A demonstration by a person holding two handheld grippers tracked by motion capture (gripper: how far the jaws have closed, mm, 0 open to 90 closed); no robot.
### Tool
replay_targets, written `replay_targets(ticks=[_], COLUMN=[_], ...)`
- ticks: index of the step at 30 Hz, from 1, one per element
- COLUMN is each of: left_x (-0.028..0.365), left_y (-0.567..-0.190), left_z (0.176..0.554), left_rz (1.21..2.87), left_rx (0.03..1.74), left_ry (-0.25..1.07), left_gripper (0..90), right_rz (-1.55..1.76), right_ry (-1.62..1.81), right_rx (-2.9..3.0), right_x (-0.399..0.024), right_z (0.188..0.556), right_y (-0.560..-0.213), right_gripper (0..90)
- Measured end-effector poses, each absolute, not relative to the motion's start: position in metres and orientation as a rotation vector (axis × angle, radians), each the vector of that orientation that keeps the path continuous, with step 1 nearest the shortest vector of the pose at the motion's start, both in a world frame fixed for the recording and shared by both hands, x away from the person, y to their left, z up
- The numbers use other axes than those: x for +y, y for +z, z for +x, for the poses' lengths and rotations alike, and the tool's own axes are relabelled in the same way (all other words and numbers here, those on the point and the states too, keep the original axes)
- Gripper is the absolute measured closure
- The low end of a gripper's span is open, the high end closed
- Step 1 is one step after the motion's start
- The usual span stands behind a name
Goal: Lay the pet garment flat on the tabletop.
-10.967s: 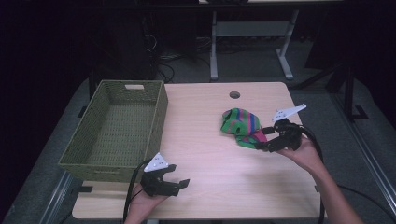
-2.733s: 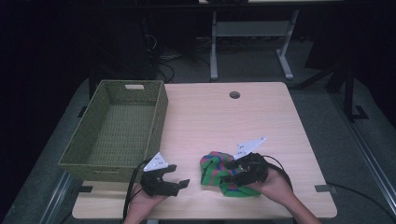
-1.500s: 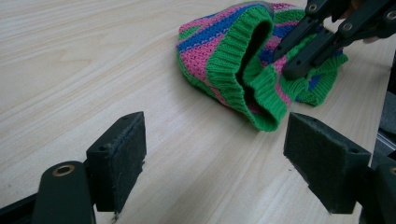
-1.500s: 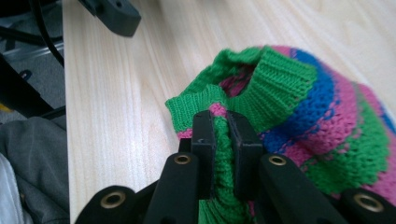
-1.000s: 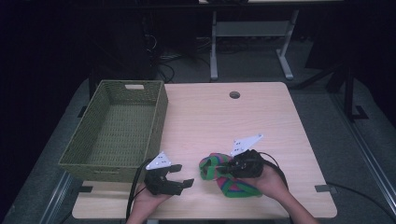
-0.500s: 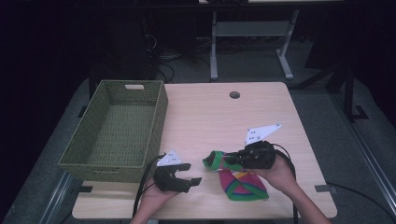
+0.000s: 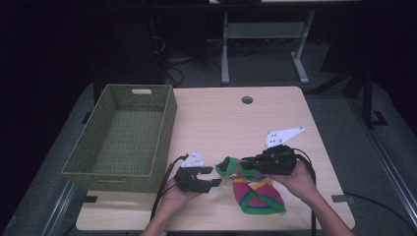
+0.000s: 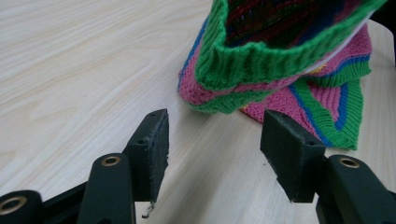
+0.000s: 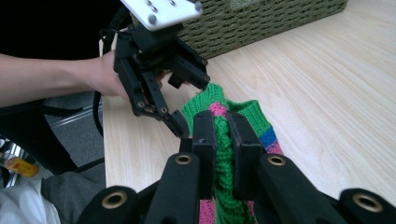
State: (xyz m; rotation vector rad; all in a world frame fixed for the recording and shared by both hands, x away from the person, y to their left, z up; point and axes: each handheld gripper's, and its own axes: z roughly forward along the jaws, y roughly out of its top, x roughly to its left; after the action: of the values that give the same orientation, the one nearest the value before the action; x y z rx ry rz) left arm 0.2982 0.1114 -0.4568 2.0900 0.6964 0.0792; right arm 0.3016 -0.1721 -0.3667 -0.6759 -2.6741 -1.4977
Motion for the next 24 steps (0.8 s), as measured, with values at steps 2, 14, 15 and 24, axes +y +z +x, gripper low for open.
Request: replay_targets(ticks=[2,14,15,24], left_x=[0.106,0.091,0.091,0.097], left_y=[-0.460,-0.459,-0.459,-0.438], left_z=[0.303,0.307,0.307,0.310], left_rz=[2.120,2.110,2.110,2.126], left_rx=[0.683,0.629,0.629,0.642], left_ry=[0.081,0.150,0.150,0.177], left_gripper=[41.9,68.3,71.1,75.8], right_rz=[-0.676,-0.688,-0.688,-0.736], right_ry=[-1.506,-1.504,-1.504,-1.503], right_rx=[-2.669,-2.679,-2.679,-2.720], right_x=[-0.174,-0.178,-0.178,-0.183], right_z=[0.301,0.300,0.300,0.297], right_y=[-0.366,-0.366,-0.366,-0.365], right_gripper=[82.3,82.3,82.3,82.1])
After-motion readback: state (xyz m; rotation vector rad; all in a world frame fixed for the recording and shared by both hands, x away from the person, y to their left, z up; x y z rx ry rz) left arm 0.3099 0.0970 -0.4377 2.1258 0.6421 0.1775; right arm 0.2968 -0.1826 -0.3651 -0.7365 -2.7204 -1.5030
